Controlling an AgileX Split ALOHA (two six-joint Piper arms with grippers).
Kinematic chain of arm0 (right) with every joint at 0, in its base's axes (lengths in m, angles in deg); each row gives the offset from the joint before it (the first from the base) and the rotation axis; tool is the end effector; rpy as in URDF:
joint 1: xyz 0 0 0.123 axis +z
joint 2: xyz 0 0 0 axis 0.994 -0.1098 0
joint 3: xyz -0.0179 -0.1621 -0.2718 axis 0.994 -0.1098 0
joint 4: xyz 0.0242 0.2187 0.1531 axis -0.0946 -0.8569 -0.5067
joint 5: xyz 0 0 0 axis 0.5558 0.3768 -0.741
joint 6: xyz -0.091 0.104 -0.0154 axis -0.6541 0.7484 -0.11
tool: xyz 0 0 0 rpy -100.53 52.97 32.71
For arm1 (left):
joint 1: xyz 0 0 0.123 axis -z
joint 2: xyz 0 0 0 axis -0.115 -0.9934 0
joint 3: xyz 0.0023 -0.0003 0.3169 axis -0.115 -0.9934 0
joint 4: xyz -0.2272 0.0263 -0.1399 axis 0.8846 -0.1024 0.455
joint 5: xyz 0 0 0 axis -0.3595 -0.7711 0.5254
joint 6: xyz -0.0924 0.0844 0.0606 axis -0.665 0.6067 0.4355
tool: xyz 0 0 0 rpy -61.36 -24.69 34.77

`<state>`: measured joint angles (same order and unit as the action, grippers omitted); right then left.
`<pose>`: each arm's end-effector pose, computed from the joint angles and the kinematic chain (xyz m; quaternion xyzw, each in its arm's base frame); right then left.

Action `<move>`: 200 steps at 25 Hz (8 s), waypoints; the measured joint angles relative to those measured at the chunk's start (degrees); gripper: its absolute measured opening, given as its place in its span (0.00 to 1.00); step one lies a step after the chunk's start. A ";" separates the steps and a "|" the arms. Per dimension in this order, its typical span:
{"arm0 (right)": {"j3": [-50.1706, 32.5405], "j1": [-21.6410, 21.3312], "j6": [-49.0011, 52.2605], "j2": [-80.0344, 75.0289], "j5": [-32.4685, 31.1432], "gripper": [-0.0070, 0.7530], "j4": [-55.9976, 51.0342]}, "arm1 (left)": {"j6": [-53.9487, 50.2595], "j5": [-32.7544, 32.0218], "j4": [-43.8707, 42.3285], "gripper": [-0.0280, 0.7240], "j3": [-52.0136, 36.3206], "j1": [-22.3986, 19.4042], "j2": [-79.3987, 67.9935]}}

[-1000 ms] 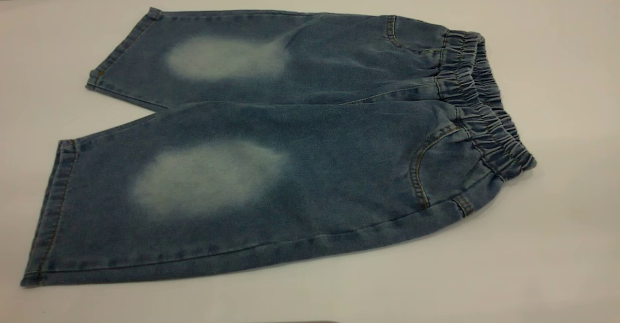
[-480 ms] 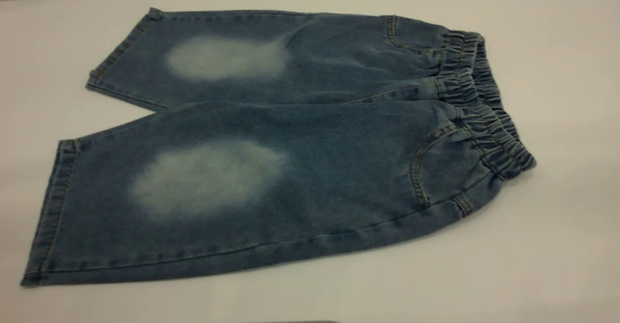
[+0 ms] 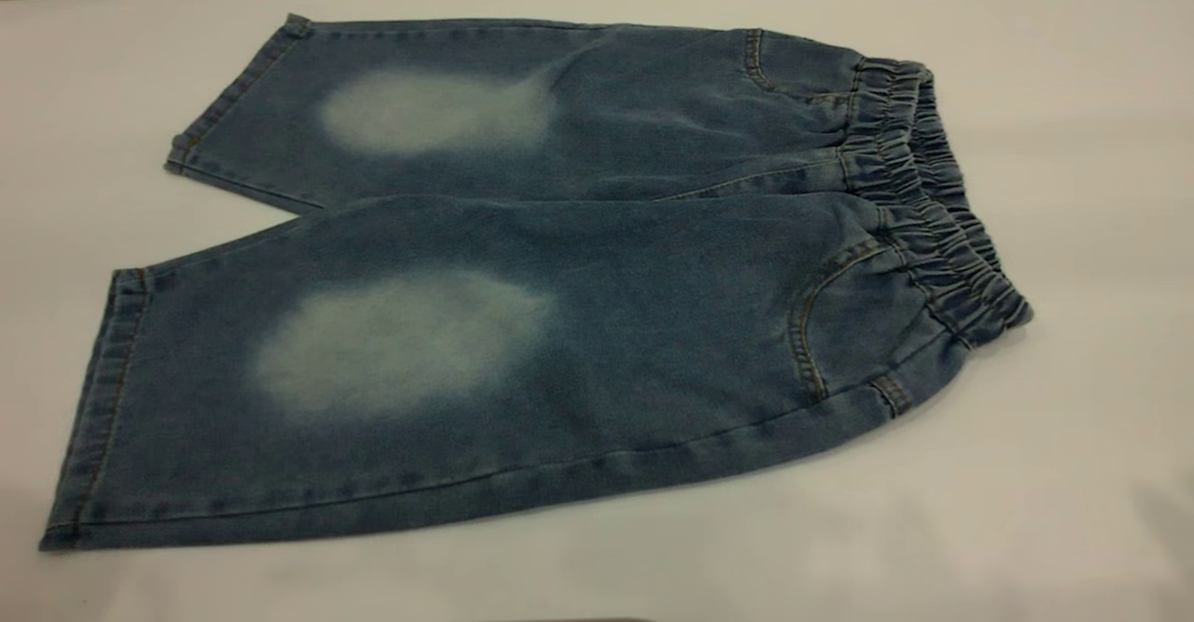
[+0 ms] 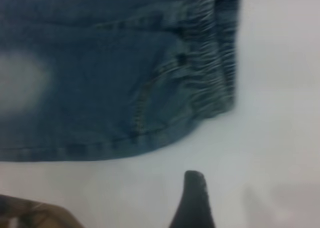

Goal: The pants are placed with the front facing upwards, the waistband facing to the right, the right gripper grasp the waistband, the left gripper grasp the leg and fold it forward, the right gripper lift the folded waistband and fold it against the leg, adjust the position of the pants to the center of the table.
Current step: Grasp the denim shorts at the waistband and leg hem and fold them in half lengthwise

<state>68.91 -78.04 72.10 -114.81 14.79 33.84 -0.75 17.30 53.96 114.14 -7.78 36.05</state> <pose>0.1538 0.0566 0.2232 -0.0381 0.9462 0.1726 0.2710 0.1762 -0.0269 0.2887 0.1376 0.9158 -0.0562 0.3730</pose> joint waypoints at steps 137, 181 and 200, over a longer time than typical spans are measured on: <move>15.52 -8.98 -64.45 -75.88 -5.76 0.09 -69.97 | 24.54 38.14 -15.16 0.36 -10.52 11.02 -61.81; -3.30 -8.98 -48.14 -49.24 -3.78 0.10 -67.78 | -6.78 27.20 -34.73 0.10 -5.66 14.92 -26.23; 12.74 -8.98 -19.32 -64.71 -0.83 0.11 -78.09 | -24.41 36.69 -48.22 0.11 31.44 14.92 -66.99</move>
<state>81.64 -87.02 52.78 -179.52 13.96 -44.26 -25.16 53.99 5.75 145.58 7.14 -30.94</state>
